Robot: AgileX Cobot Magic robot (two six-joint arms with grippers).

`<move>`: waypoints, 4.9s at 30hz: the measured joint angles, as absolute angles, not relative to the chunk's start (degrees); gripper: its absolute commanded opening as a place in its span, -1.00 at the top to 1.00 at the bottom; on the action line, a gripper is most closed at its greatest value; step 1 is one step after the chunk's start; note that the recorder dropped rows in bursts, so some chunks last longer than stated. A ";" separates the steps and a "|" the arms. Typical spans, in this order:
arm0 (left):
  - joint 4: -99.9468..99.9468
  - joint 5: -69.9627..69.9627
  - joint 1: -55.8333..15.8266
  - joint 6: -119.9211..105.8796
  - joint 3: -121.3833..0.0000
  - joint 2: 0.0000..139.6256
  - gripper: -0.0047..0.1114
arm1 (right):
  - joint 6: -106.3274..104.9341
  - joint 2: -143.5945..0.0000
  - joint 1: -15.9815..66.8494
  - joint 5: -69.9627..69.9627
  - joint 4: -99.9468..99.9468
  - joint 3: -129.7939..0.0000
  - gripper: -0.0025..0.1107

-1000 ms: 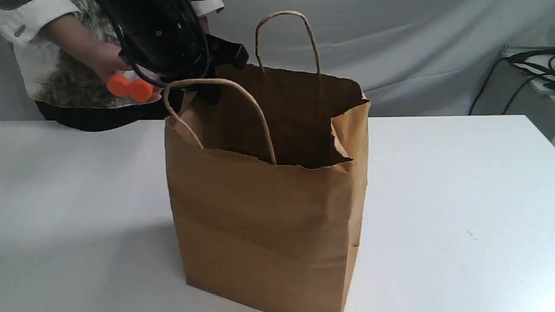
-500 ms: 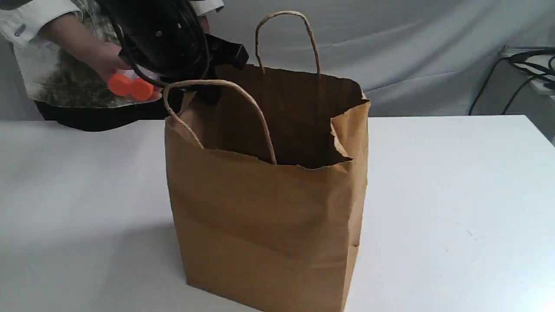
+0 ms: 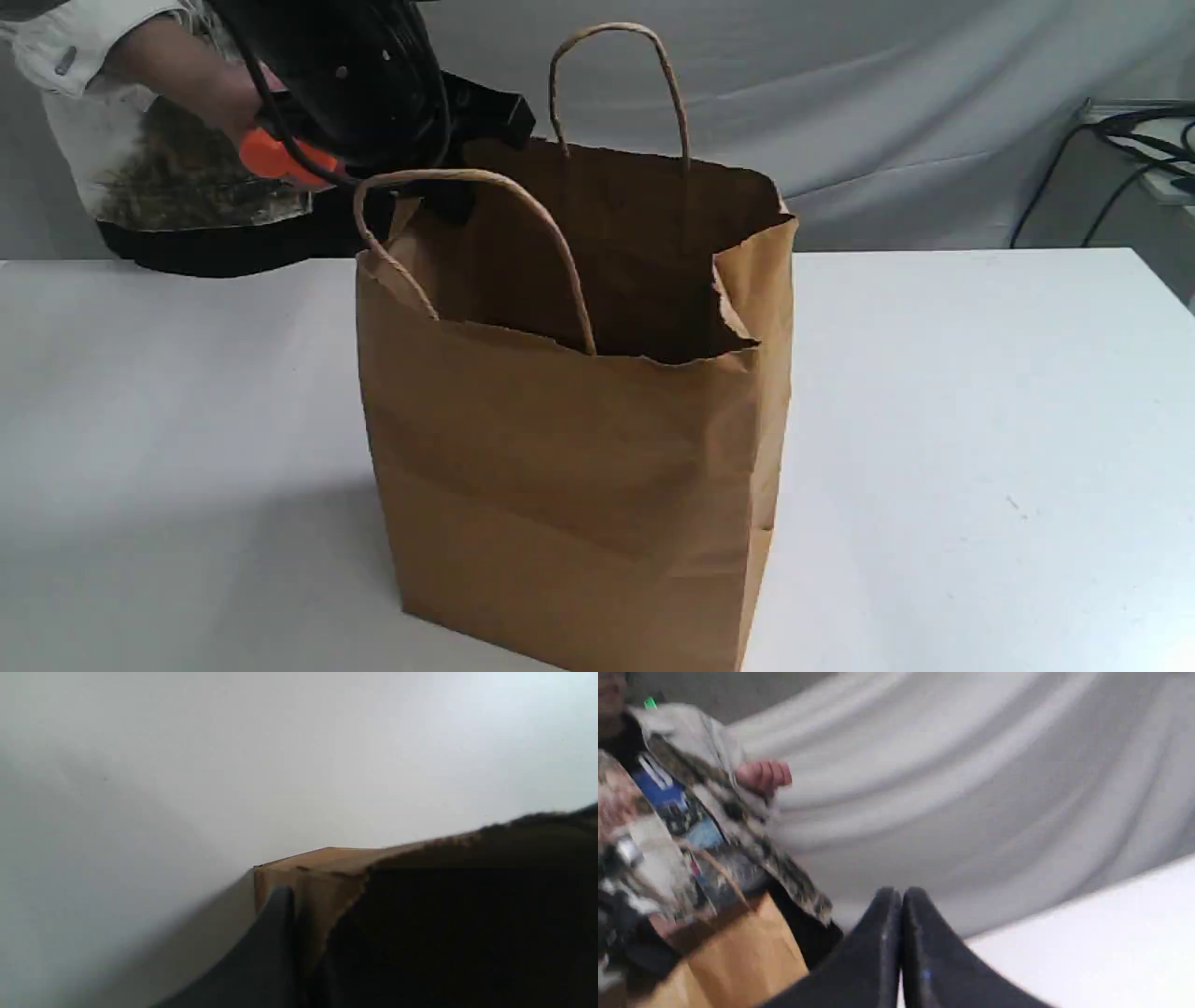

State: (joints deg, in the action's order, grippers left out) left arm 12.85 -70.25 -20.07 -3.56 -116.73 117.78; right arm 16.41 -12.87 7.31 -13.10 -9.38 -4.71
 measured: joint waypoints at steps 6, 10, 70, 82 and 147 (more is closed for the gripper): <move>12.85 -70.25 -20.07 -3.57 -116.73 117.78 0.92 | 15.18 -21.13 7.30 -23.70 -8.08 -14.30 0.96; 12.85 -70.25 -20.07 -3.57 -116.73 117.78 0.92 | 14.88 -28.74 7.30 -30.80 -9.02 -21.85 0.96; 14.19 -70.25 -20.07 -3.57 -116.73 117.78 0.92 | -66.16 -66.41 6.24 48.66 -52.54 -65.23 0.87; 15.56 -70.25 -20.07 -3.57 -116.73 117.78 0.92 | -76.04 -76.96 9.02 62.55 -72.58 -66.18 -0.23; 12.82 -70.37 -17.29 9.96 -98.66 105.28 0.92 | -75.95 -95.07 23.33 44.74 -52.07 -88.90 0.96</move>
State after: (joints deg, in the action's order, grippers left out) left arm 12.82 -70.37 -17.29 9.96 -98.66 105.28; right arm -75.95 -95.07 23.33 44.74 -52.07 -88.90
